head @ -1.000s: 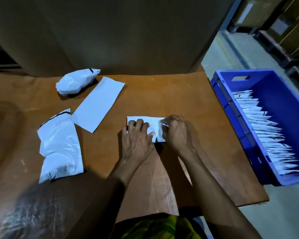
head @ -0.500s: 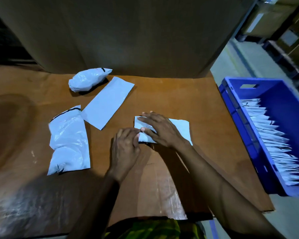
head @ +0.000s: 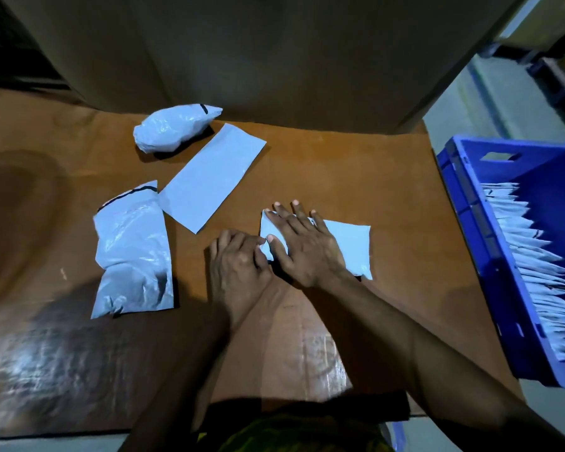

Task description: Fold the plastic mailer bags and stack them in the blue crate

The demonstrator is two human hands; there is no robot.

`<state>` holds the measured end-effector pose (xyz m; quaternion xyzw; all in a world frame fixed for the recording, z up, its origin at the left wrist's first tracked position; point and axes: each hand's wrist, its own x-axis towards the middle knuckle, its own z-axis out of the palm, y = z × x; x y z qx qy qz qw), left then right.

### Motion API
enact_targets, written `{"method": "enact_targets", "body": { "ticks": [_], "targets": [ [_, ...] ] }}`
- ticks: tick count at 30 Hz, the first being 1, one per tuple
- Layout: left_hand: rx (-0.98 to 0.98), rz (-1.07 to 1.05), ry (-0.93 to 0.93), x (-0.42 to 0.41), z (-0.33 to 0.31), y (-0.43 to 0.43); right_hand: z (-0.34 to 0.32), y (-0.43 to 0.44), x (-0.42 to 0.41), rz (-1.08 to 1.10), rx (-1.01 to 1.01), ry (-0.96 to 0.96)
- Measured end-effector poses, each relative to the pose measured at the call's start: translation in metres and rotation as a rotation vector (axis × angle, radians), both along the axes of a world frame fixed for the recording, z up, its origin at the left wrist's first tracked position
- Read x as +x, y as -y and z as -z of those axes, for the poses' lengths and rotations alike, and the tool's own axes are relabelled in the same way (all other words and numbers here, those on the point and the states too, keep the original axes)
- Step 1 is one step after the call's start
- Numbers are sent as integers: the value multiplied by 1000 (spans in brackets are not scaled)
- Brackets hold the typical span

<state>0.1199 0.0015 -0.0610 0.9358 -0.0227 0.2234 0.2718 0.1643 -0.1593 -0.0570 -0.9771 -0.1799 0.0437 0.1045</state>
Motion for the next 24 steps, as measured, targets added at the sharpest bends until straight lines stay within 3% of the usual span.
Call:
{"method": "enact_targets", "body": {
  "ticks": [3,5,7,10,14,20,24],
  "targets": [
    [62,-16,-85,8,-13,-2,-4,4,7,-29,16,-74],
    [124,-13,-141,14,-21,1,-9,9,6,-52,143,-115],
    [146,45,-143,17,-25,11,-10,17,-6,8,298,-9],
    [211,245,-153,26,-18,31,-7,26,-31,226,345,185],
    [351,380,-191,32,1,43,-5,38,-49,403,236,225],
    [455,282,-266,25,8,55,-1,42,-53,412,39,253],
    [437,241,-286,24,6,60,5,39,-49,465,27,236]
  ]
}}
